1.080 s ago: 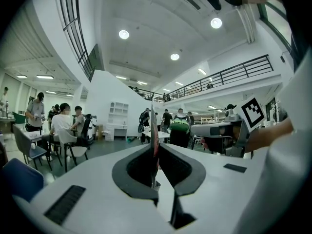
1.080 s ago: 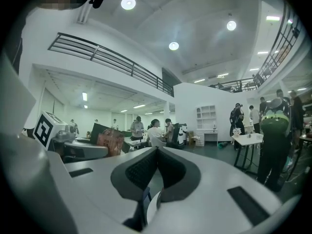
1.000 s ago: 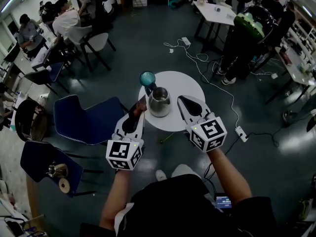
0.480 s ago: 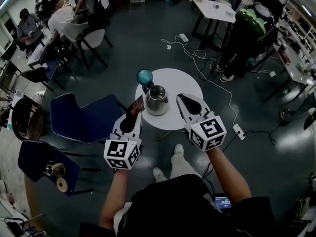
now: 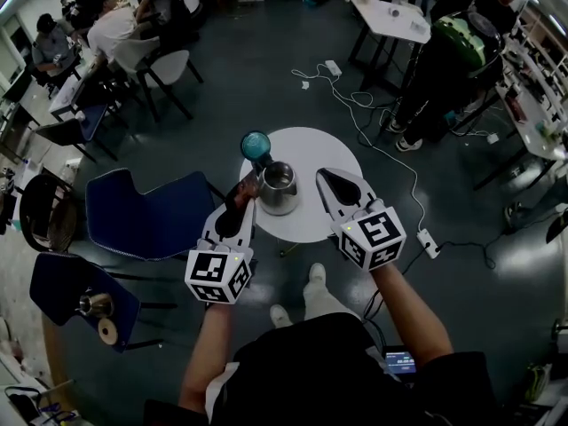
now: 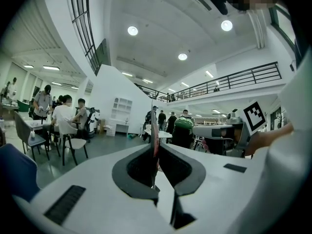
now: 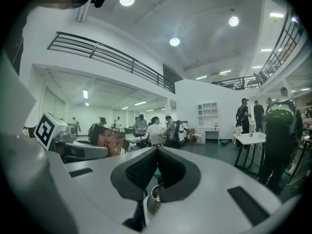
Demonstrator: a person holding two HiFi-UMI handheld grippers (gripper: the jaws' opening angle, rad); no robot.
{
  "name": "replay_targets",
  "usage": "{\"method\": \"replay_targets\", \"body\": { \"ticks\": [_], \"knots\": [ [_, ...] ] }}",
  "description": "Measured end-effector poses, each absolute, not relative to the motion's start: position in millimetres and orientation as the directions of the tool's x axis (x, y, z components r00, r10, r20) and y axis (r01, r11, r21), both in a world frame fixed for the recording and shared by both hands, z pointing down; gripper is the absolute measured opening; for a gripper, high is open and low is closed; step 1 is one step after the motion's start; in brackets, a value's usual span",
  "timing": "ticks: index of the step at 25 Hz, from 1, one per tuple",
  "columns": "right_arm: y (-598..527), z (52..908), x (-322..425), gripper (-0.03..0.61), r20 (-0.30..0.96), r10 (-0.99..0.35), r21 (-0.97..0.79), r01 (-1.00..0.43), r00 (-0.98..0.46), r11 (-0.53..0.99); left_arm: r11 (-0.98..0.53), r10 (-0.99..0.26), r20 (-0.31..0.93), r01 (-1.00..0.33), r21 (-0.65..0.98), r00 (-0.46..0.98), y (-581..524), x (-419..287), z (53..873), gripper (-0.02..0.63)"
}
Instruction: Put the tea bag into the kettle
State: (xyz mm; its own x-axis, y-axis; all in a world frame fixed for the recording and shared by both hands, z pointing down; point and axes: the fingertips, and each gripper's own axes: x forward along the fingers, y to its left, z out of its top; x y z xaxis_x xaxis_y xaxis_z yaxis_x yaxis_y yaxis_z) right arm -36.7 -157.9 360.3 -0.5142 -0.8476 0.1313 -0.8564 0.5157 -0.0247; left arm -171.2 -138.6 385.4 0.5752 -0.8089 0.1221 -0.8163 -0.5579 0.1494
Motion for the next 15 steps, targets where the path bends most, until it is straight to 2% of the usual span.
{"method": "replay_targets", "body": {
  "ticks": [15],
  "knots": [
    [-234.1, 374.7, -9.2, 0.018, 0.146, -0.809, -0.042, -0.82, -0.57, 0.57, -0.494, -0.848, 0.126, -0.855, 0.158, 0.514, -206.3, -146.0, 392.7, 0.04]
  ]
}}
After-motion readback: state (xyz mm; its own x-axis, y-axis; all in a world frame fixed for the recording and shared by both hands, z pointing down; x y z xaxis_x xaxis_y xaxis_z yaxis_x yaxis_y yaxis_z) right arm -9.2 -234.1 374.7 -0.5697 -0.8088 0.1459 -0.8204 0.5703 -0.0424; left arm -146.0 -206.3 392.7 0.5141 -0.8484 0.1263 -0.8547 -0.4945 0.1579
